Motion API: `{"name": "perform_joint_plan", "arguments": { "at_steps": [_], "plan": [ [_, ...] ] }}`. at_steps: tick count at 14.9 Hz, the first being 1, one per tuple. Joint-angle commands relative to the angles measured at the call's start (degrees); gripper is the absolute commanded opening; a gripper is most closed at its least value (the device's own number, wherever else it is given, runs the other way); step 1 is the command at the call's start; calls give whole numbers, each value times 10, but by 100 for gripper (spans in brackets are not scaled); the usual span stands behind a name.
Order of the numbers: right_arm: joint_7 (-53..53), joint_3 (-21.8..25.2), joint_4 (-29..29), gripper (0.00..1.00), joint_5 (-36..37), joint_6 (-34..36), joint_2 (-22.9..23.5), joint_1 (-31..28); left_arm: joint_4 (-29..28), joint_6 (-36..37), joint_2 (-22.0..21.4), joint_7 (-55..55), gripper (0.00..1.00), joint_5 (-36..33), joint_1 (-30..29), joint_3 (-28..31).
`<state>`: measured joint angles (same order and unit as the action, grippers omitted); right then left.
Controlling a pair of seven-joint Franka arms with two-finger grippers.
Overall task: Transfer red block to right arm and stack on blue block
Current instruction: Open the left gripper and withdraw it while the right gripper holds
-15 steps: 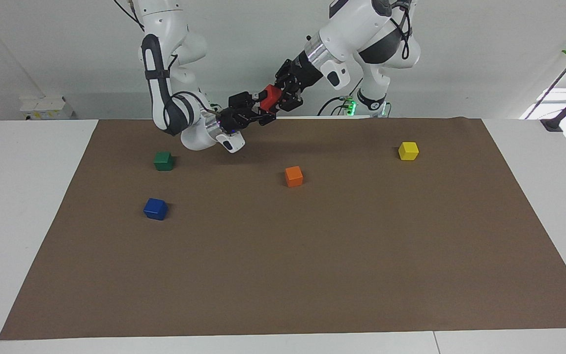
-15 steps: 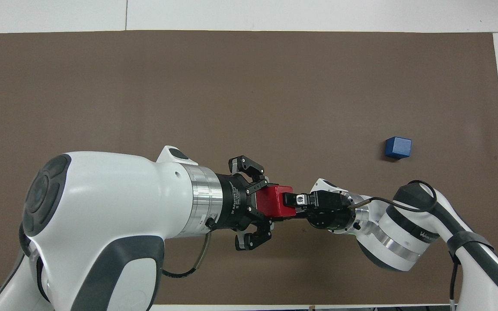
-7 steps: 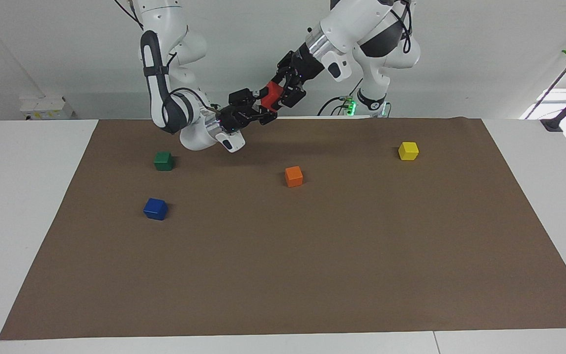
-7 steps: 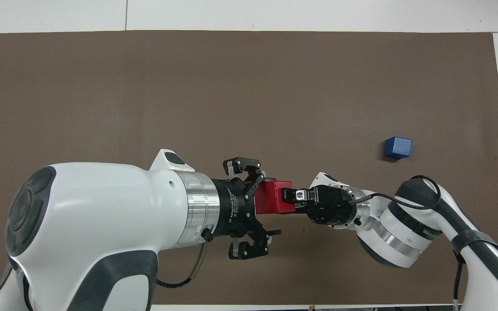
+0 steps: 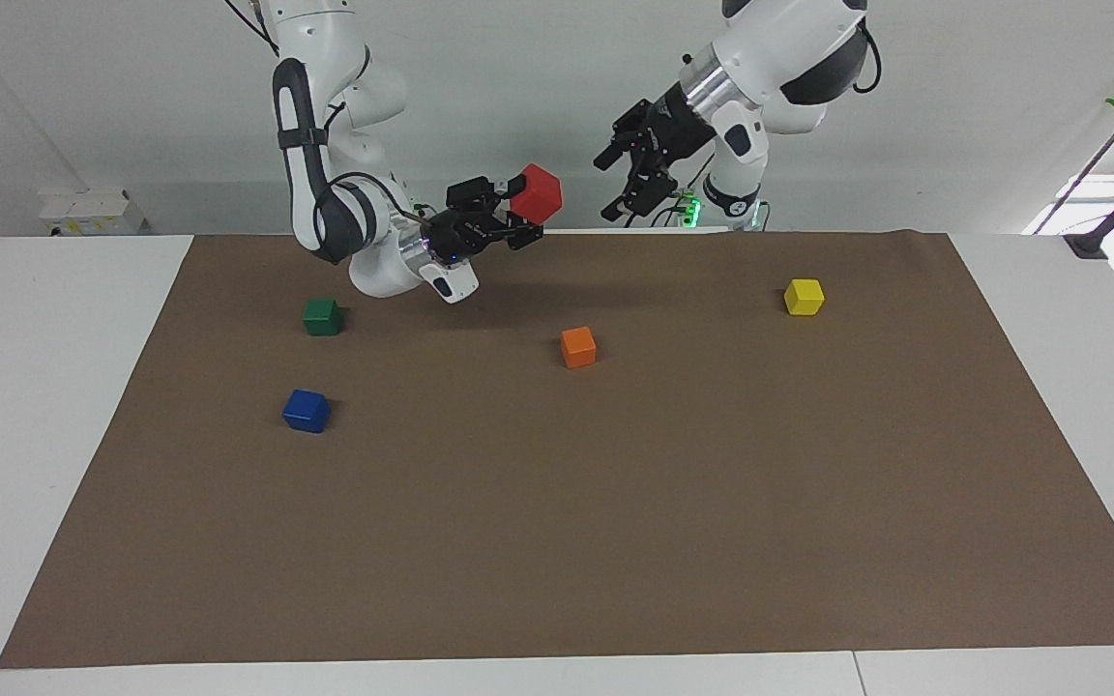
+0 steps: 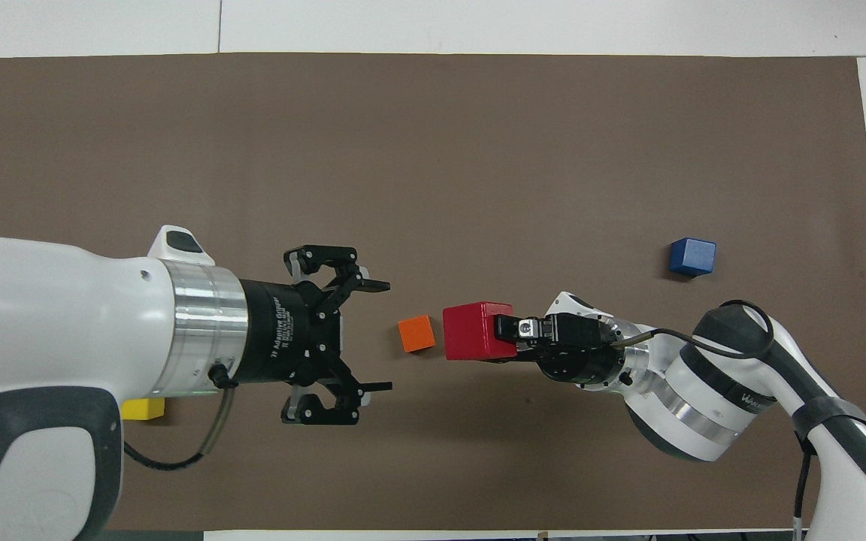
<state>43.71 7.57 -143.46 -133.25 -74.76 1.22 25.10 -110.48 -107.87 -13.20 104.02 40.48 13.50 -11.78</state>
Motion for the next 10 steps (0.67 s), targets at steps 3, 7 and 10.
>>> {"name": "perform_joint_plan", "arguments": {
  "at_steps": [3,7,10],
  "plan": [
    [-40,1,38,0,33,-112,-38,-9,-43,27,-28,-145,100,-107,-91,-3],
    [-129,1,92,0,153,-252,-80,-27,-44,56,-25,-426,100,-191,-182,-3],
    [-168,1,109,0,218,-299,-95,-28,-33,78,-19,-613,100,-289,-202,-2]
  ]
}}
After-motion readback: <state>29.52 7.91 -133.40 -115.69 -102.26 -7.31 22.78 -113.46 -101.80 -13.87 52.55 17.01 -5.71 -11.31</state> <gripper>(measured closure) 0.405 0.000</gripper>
